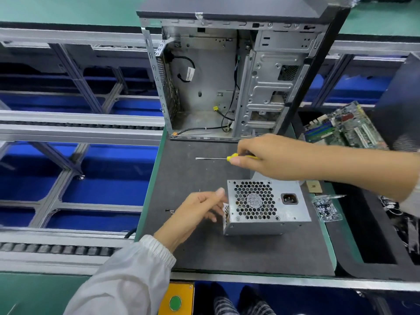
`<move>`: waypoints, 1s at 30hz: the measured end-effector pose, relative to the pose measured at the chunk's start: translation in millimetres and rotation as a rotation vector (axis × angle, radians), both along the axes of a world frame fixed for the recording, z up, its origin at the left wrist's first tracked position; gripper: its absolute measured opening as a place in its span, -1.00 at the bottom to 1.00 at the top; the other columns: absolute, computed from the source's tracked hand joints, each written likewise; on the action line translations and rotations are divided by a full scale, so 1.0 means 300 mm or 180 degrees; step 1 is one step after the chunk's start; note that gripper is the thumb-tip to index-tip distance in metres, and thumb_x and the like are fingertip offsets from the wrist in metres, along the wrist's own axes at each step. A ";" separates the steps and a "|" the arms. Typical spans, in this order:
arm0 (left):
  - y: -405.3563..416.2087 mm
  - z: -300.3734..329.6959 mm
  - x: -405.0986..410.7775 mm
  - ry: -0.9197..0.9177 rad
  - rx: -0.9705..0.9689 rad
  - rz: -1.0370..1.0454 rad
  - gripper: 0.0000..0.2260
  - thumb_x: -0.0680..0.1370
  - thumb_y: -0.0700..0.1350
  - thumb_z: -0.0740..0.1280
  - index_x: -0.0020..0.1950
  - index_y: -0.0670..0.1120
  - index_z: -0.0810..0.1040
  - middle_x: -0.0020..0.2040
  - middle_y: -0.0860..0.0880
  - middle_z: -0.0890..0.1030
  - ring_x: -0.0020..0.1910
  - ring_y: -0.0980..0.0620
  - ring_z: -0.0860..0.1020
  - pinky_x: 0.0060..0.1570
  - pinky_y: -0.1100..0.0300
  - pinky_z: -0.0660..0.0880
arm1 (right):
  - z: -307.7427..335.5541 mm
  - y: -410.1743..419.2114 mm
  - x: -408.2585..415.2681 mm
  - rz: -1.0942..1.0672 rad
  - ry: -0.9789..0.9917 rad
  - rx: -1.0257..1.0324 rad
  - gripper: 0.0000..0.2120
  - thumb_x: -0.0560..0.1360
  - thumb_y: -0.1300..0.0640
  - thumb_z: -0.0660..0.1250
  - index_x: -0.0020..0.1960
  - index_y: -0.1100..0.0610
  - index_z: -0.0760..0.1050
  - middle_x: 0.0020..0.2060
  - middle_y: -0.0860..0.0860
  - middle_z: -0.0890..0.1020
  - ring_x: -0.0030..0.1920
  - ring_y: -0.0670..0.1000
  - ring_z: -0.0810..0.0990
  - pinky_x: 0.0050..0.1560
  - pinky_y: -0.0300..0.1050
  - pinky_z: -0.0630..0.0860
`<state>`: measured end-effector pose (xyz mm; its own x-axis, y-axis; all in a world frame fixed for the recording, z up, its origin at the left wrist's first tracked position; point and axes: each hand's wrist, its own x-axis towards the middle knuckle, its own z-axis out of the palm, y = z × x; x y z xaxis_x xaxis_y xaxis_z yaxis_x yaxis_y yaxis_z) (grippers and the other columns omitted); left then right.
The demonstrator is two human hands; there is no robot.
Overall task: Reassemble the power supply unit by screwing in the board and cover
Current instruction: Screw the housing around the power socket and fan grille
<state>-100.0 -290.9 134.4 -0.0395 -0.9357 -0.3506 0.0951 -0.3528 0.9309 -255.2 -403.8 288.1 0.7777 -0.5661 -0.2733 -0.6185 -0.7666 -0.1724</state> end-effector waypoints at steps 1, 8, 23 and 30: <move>-0.003 -0.020 0.040 -0.0347 -0.0107 0.0336 -0.74 0.55 0.06 0.33 -0.08 -0.10 0.70 -0.18 -0.04 0.66 -0.24 0.13 0.56 -0.29 0.31 0.47 | -0.033 -0.003 -0.001 -0.0041 -0.0143 0.0123 -0.63 0.58 -0.20 0.06 -0.04 0.07 0.43 -0.38 -0.09 0.42 -0.34 -0.13 0.39 -0.34 -0.16 0.29; 0.036 -0.160 0.307 -0.2809 0.0206 0.0604 -0.88 0.47 -0.33 0.45 -0.15 -0.14 0.60 -0.16 -0.06 0.52 -0.26 0.04 0.49 -0.19 0.47 0.37 | -0.132 -0.044 -0.014 -0.0019 -0.0452 0.0503 -0.67 0.56 -0.23 0.07 -0.08 -0.01 0.44 -0.42 -0.10 0.45 -0.38 -0.10 0.43 -0.37 -0.13 0.31; 0.054 -0.185 0.337 -0.2929 -0.0124 0.0210 -0.90 0.44 -0.27 0.50 -0.23 -0.16 0.63 -0.16 -0.07 0.56 -0.20 -0.04 0.54 -0.16 0.28 0.44 | -0.145 -0.065 -0.022 0.0254 -0.0375 0.0567 -0.67 0.57 -0.21 0.05 -0.03 0.01 0.43 -0.27 -0.07 0.54 -0.23 -0.03 0.51 -0.17 -0.01 0.49; 0.054 -0.172 0.333 -0.2823 -0.0068 0.0261 -0.83 0.40 -0.28 0.53 -0.29 -0.15 0.58 -0.19 -0.05 0.54 -0.26 0.04 0.46 -0.21 0.35 0.39 | -0.141 -0.066 -0.051 0.0141 -0.0661 0.0553 -0.71 0.57 -0.19 0.08 -0.11 -0.02 0.41 -0.40 -0.10 0.46 -0.38 -0.13 0.42 -0.32 -0.15 0.36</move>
<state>-0.2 -274.8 82.8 0.3055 -0.9304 -0.2027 -0.6395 -0.3582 0.6803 -270.6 -423.7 245.8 0.8503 -0.4887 -0.1954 -0.5226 -0.7400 -0.4233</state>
